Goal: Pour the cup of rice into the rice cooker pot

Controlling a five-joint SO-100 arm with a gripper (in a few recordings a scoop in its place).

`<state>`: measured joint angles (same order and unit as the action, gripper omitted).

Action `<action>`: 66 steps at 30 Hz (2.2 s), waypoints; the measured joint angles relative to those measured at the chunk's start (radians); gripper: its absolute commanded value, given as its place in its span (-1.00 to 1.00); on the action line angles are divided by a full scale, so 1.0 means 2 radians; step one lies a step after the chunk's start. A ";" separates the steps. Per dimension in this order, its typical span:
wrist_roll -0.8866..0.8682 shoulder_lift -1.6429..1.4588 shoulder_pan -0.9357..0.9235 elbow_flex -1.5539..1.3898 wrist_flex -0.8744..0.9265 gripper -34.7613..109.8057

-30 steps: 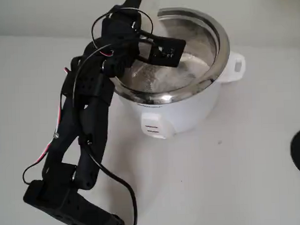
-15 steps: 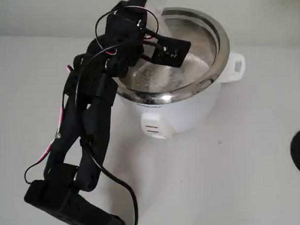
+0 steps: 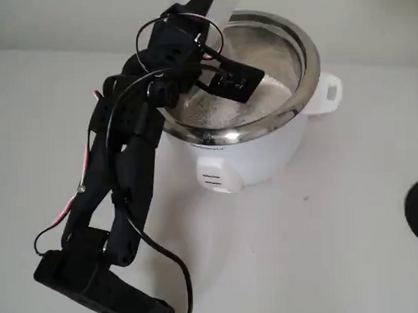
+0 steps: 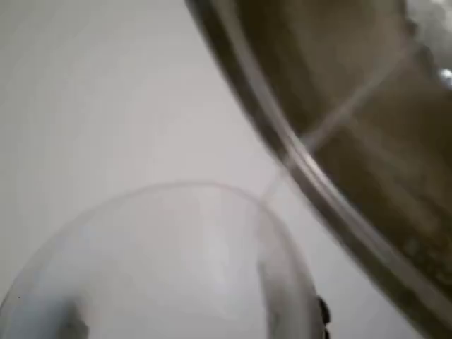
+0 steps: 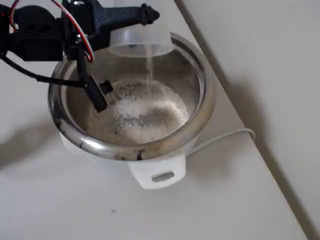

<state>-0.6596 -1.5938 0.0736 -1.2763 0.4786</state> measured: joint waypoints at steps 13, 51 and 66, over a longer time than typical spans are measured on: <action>-0.024 0.000 -0.003 0.000 0.000 -0.38; 0.973 -0.081 0.265 -0.253 -0.244 -0.36; 1.068 0.235 0.291 -0.425 -0.753 -0.16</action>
<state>1.4757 -1.1229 0.6550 -2.1261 -1.0278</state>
